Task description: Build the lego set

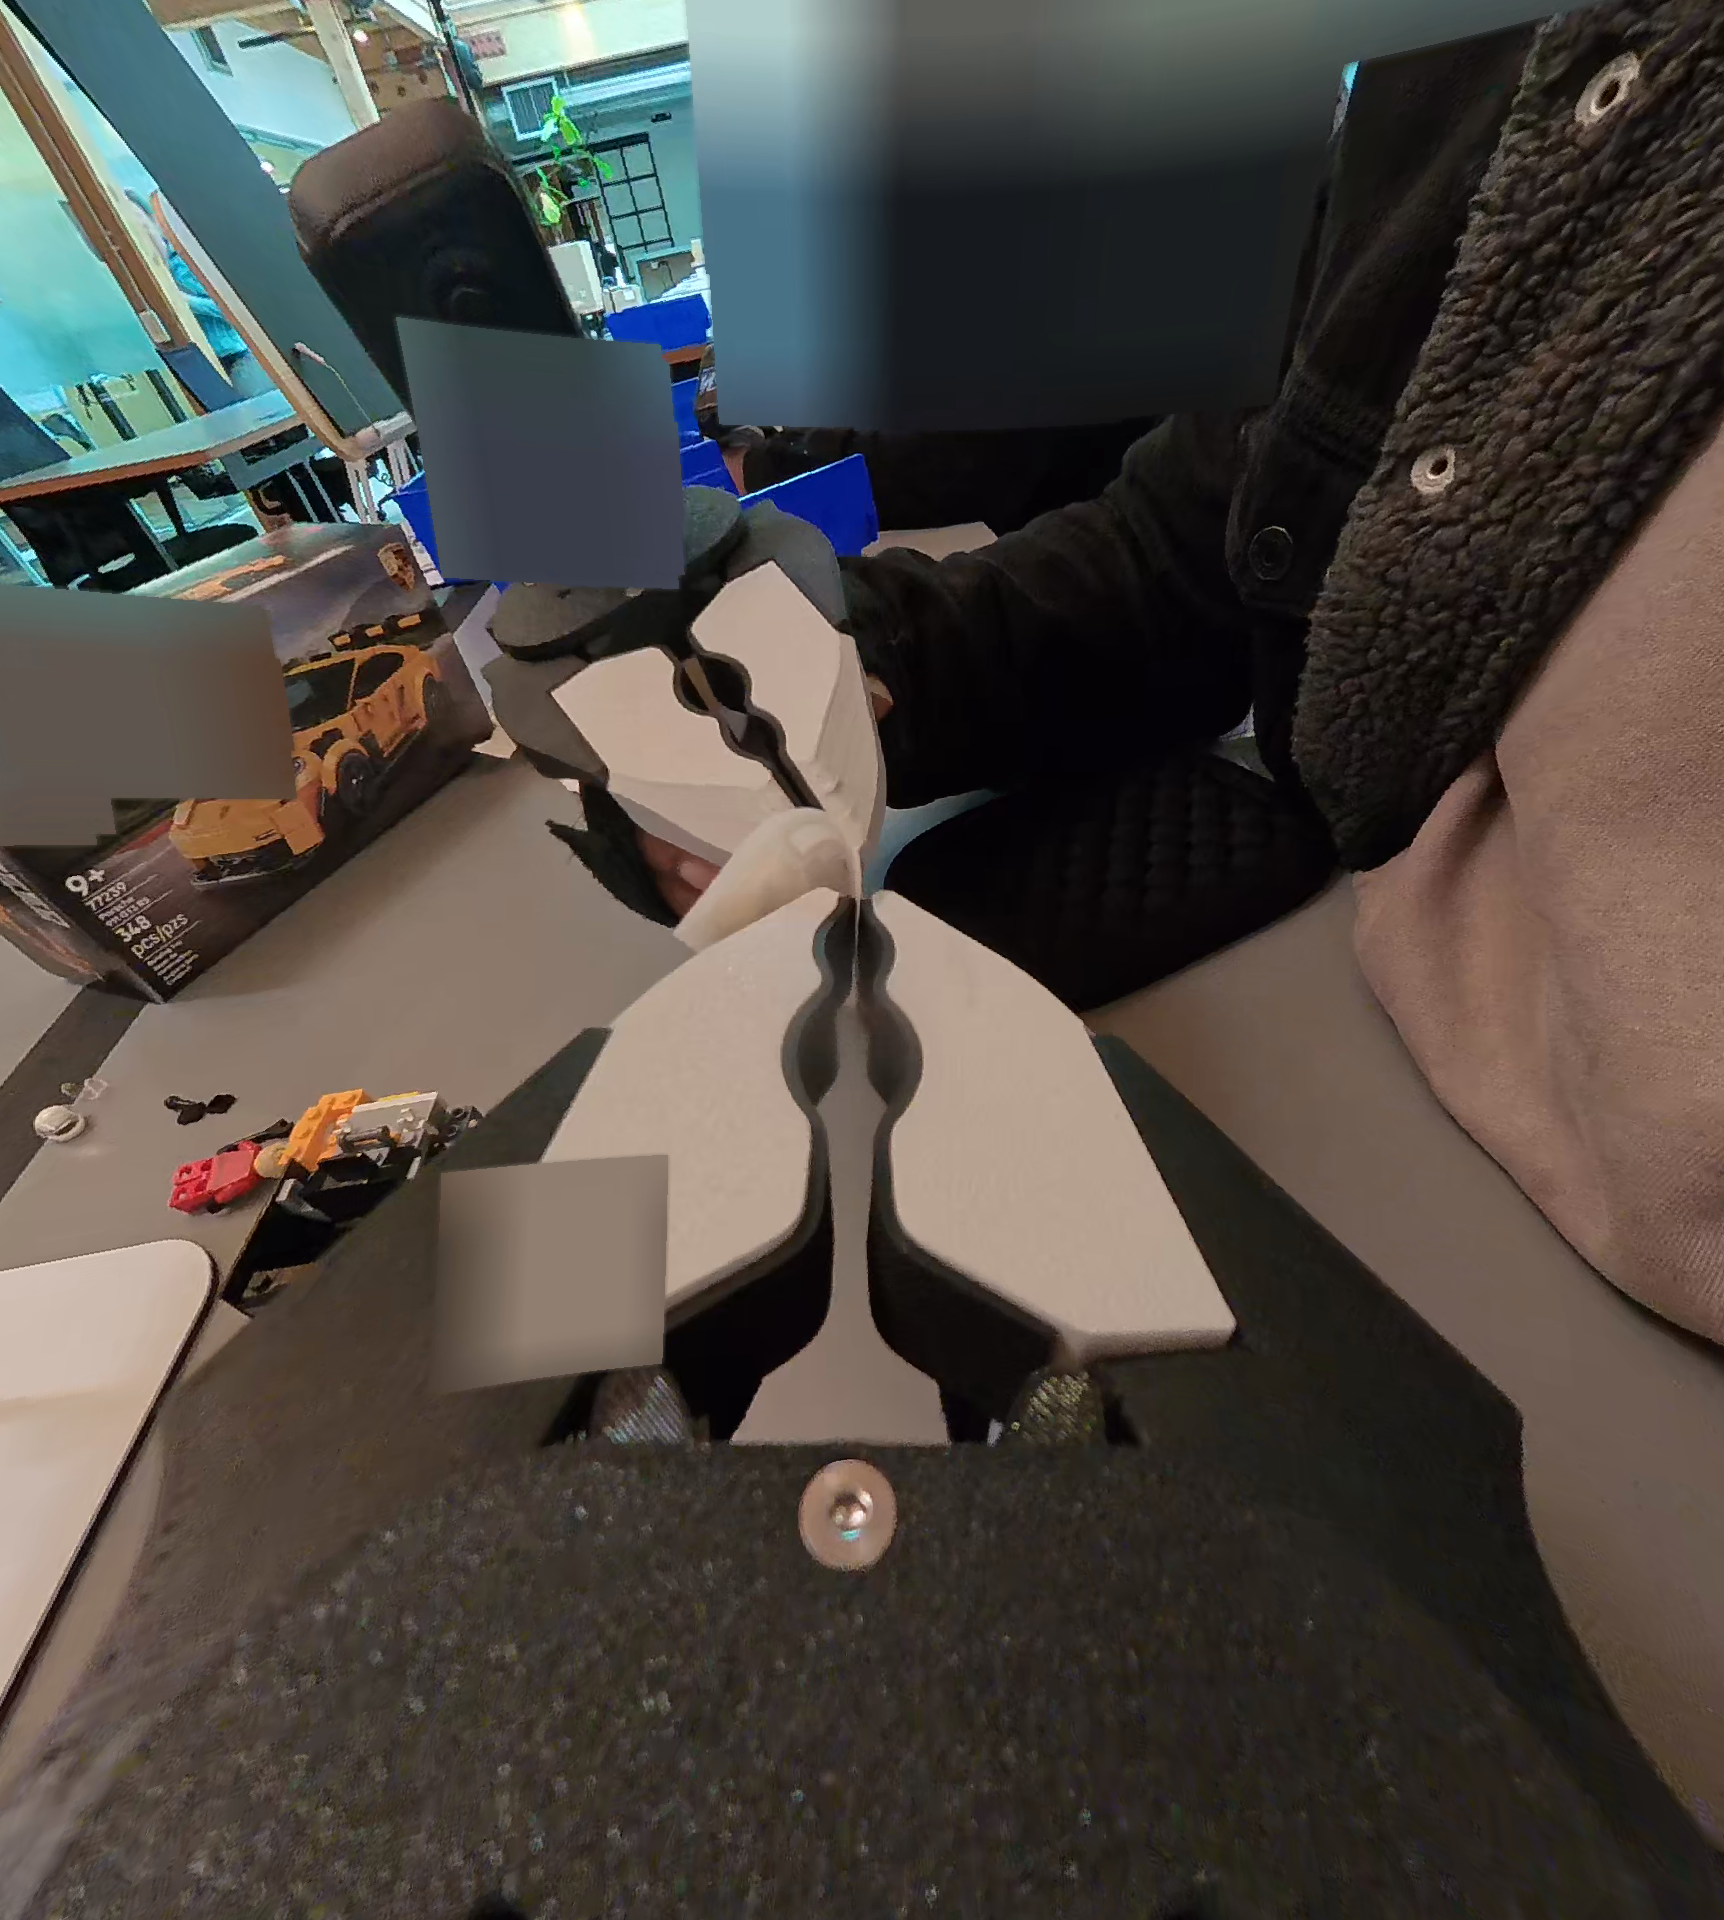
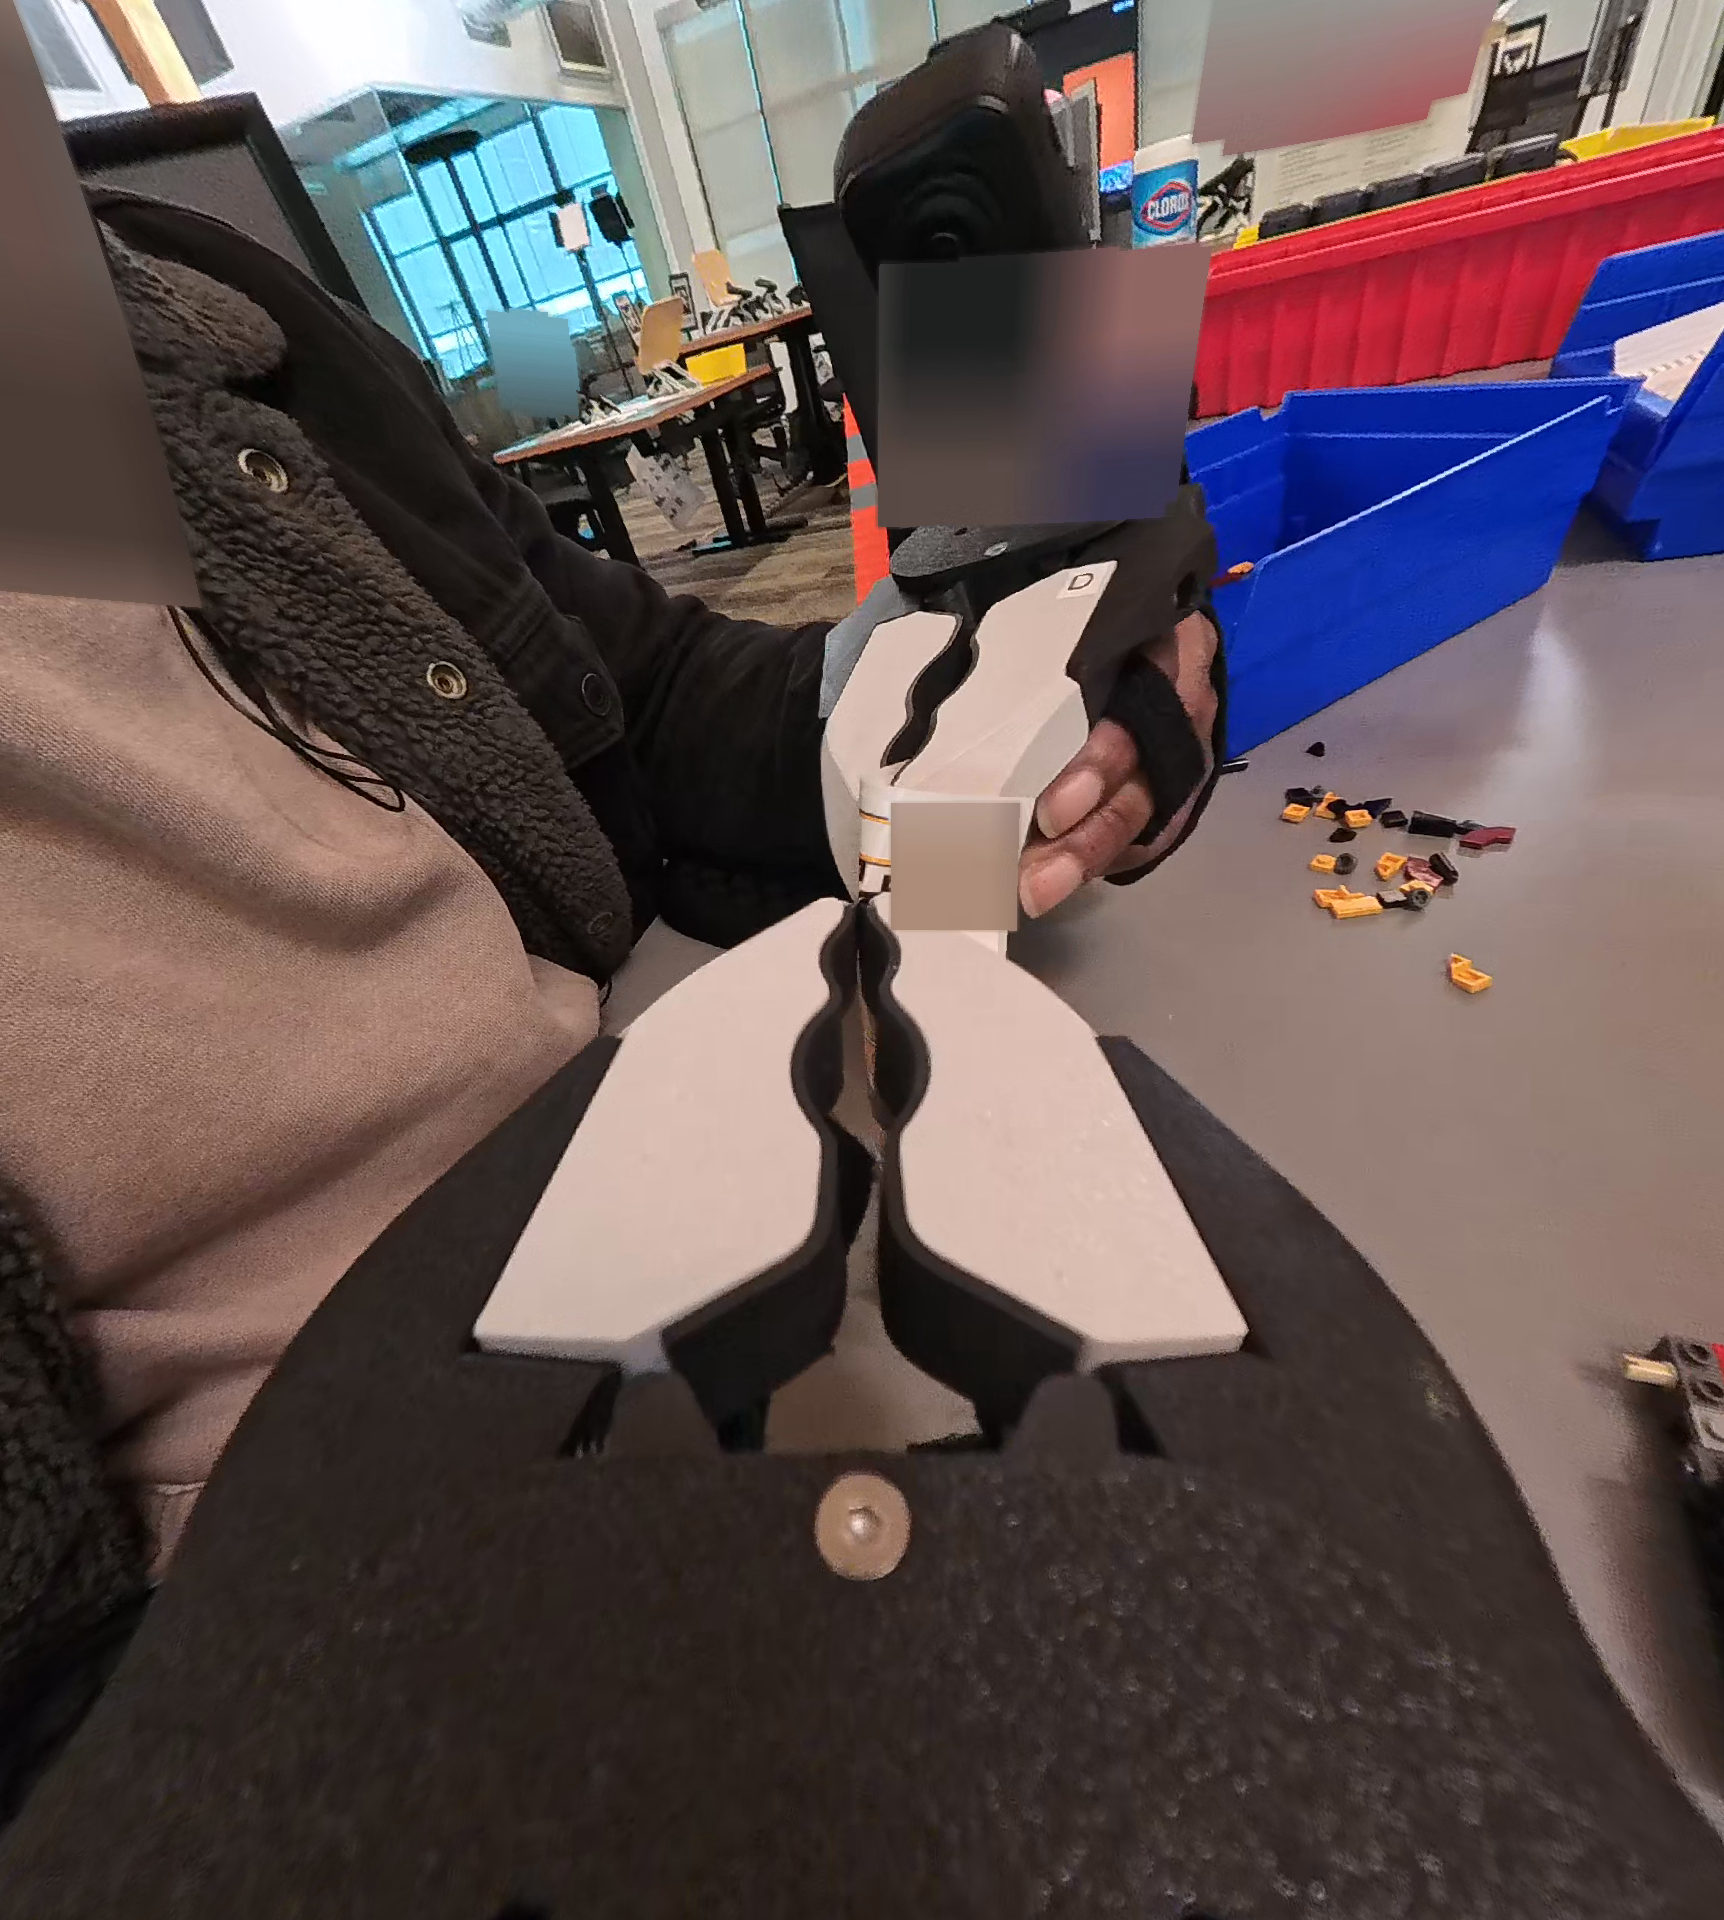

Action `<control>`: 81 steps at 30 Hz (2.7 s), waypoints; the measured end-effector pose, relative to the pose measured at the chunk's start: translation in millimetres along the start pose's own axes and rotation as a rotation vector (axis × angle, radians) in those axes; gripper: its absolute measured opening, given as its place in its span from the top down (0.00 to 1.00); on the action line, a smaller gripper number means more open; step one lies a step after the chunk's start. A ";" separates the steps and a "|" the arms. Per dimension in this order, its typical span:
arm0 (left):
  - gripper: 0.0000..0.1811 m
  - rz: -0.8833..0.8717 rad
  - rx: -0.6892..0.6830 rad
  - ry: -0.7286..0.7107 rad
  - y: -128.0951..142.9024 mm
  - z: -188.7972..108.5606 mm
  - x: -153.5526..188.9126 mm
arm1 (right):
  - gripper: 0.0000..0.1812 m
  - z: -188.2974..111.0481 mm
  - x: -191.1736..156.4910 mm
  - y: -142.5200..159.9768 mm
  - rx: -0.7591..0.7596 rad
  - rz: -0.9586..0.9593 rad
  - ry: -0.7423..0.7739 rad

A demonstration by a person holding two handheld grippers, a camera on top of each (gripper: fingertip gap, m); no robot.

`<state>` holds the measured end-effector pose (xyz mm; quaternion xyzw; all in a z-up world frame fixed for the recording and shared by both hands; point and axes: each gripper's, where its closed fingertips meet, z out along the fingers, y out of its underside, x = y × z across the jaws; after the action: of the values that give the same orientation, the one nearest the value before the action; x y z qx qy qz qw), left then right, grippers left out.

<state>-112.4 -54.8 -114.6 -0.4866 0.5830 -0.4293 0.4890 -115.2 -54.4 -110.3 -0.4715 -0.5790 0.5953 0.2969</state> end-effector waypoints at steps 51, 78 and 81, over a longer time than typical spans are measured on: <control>0.80 -0.936 -0.279 -0.243 124.0 -48.0 -71.5 | 1.00 -30.7 36.3 10.7 -0.062 -0.009 0.182; 0.87 -0.997 0.450 -0.097 0.4 -22.4 -72.4 | 1.00 -26.1 55.2 -36.6 -0.204 -0.983 0.921; 0.88 -0.971 0.456 -0.086 -6.1 -21.7 -68.5 | 1.00 -15.1 50.5 -32.2 -0.288 -1.156 0.951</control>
<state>-129.6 12.3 -94.9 -0.5990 0.1623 -0.7013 0.3508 -126.9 2.1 -88.3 -0.3333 -0.6154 -0.0037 0.7143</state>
